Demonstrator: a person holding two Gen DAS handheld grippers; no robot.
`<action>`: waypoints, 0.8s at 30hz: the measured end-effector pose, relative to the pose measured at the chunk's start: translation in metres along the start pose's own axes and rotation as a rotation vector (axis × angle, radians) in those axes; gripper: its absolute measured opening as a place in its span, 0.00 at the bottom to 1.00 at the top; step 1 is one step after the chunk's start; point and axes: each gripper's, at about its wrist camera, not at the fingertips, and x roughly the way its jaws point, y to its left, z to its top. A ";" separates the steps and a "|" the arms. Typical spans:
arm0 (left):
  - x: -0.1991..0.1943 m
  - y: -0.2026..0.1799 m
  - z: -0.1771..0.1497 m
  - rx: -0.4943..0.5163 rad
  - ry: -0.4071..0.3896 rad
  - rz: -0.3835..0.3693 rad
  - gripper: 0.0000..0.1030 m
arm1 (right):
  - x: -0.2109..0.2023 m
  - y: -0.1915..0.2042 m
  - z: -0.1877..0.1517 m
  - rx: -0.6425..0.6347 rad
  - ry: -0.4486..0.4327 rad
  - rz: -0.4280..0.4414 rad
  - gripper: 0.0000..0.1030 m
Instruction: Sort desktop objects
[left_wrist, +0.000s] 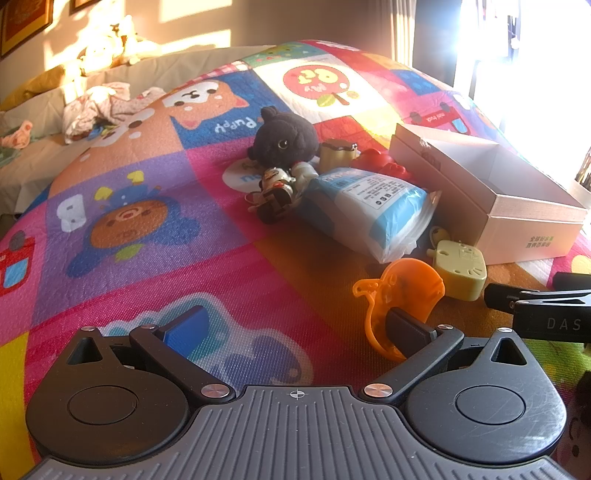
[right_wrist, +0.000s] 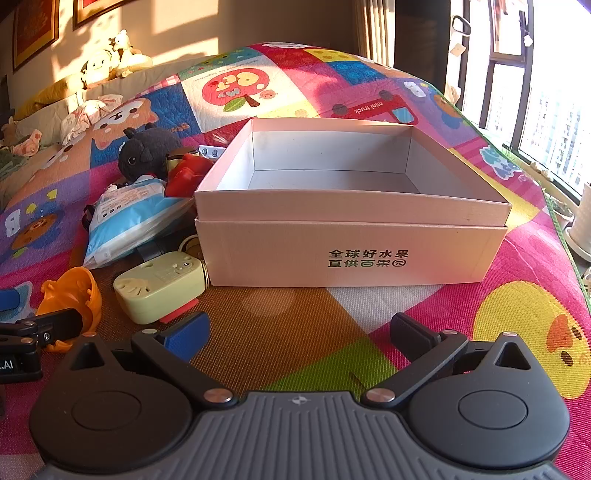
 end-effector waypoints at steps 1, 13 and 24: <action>0.000 0.001 0.000 0.000 0.000 0.000 1.00 | 0.000 -0.002 -0.001 0.003 0.001 0.003 1.00; 0.005 0.002 0.005 0.014 0.038 -0.011 1.00 | -0.010 -0.002 -0.005 -0.026 0.052 0.026 1.00; 0.002 0.003 0.004 0.018 0.033 -0.016 1.00 | -0.009 -0.002 -0.003 -0.012 0.073 0.021 1.00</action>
